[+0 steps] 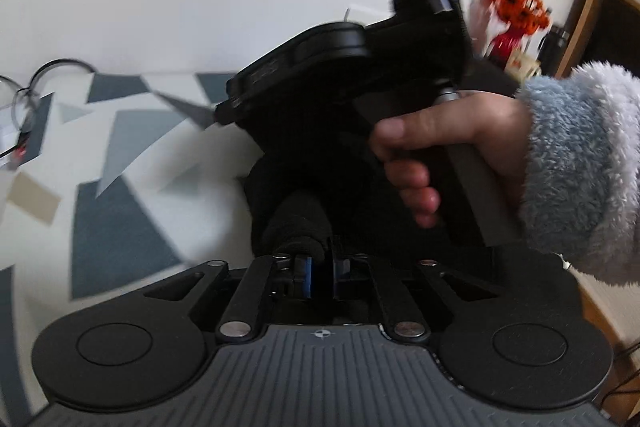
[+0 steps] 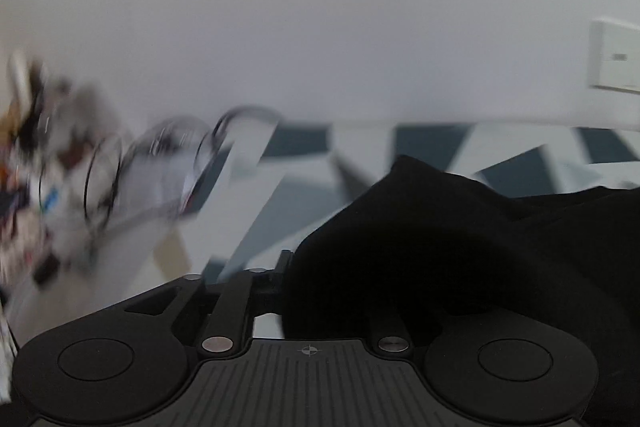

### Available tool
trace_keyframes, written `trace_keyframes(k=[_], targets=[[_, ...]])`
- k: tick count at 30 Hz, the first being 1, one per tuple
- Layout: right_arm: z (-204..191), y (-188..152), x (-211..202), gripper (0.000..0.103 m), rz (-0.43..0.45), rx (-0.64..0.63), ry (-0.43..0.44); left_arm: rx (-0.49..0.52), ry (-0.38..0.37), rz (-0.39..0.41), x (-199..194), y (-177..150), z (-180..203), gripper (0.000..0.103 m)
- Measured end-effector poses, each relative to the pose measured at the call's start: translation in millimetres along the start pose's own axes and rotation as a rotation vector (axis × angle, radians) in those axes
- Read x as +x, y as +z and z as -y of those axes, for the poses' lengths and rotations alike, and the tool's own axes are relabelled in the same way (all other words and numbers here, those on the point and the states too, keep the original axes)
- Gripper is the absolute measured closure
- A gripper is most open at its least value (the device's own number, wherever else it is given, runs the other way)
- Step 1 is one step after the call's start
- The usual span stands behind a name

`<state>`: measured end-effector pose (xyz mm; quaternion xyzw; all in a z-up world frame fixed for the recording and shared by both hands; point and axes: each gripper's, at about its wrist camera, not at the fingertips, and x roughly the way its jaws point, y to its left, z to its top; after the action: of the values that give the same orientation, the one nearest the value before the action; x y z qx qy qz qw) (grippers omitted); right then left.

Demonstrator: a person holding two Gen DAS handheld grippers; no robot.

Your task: Fold clothes

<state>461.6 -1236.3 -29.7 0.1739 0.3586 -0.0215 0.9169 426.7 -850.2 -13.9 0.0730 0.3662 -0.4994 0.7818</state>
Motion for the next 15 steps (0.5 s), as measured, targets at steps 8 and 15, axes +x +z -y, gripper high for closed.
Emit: trace_keyframes(k=[8, 15], targets=[[-26.0, -2.4, -16.5, 0.012, -0.164, -0.019, 0.280, -0.049, 0.074, 0.017, -37.5, -13.7, 44.9, 0.034], [63.6, 24.5, -127.8, 0.008, -0.161, 0.152, 0.678, -0.196, 0.342, 0.197, -67.4, -0.9, 90.4, 0.014]])
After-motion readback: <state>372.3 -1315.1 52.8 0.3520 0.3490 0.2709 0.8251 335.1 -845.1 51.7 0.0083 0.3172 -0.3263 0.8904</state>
